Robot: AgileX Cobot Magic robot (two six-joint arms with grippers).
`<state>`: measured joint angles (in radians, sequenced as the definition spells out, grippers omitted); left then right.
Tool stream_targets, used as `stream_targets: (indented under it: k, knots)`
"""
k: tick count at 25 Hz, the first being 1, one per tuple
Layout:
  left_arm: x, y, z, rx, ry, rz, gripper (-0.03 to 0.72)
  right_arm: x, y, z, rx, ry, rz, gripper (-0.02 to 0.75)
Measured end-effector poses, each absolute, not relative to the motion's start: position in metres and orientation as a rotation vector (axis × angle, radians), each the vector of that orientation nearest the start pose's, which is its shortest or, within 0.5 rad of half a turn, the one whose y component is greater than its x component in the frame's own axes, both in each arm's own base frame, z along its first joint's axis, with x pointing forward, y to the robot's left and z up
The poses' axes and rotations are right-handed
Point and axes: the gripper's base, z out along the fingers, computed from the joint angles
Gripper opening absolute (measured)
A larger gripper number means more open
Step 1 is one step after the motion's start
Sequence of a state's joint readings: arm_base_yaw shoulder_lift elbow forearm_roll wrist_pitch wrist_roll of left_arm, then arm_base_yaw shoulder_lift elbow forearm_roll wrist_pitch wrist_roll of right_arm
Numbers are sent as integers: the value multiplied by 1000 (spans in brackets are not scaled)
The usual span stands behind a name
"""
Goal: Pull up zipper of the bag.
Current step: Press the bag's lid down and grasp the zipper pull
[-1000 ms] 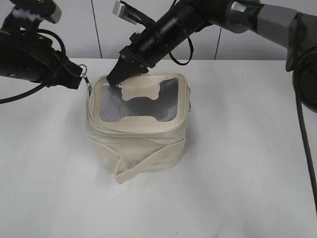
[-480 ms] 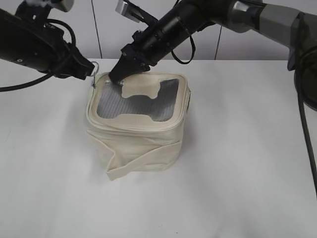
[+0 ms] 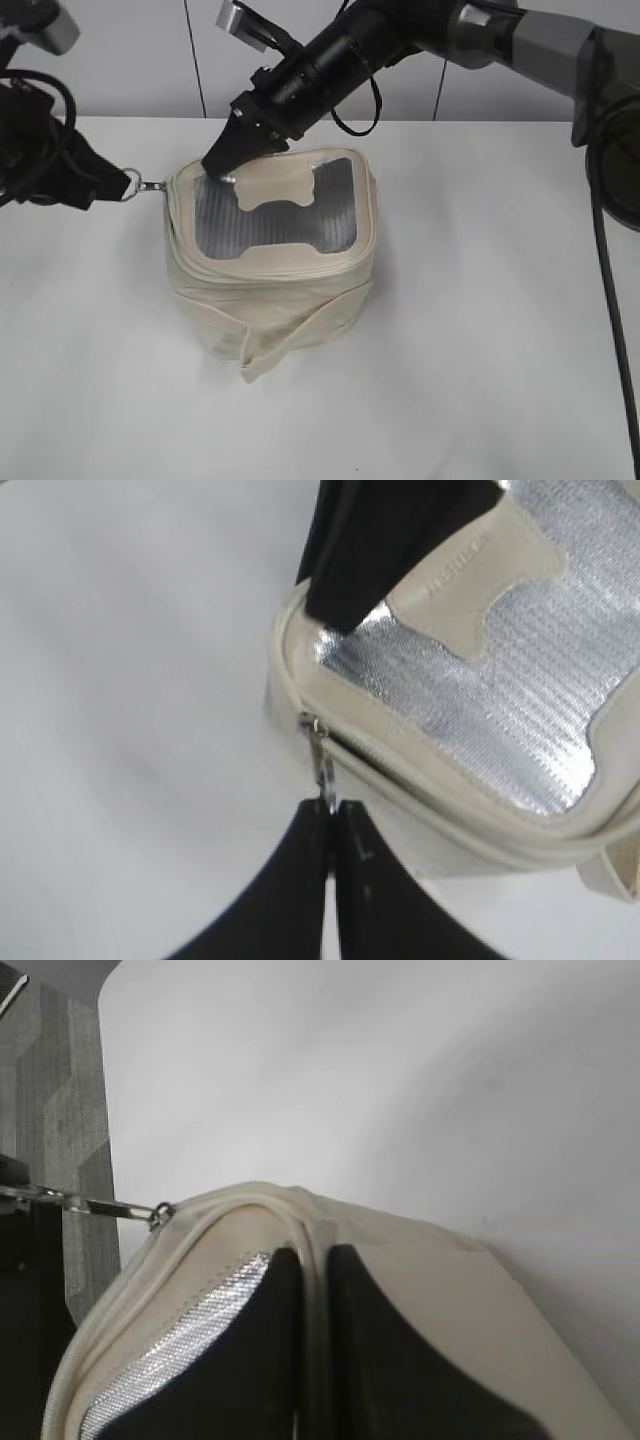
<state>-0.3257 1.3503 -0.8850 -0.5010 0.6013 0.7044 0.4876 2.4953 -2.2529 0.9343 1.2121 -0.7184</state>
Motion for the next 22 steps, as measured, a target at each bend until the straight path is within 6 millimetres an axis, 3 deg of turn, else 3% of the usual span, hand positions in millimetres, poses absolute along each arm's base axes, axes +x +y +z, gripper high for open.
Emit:
stream_targets:
  k: [4, 10, 18, 22]
  knots:
    - [235, -99, 249, 802, 2425, -405, -8, 429, 307, 190, -1181, 2300, 1230, 58]
    - [223, -101, 234, 822, 2484, -458, -8, 430, 309, 188, -1151, 2319, 1239, 57]
    - [197, -119, 230, 1043, 2545, -575, -8, 437, 306, 188, -1058, 2348, 1200, 57]
    - [190, -137, 233, 1064, 2495, -639, -8, 437, 306, 187, -1041, 2355, 1195, 57]
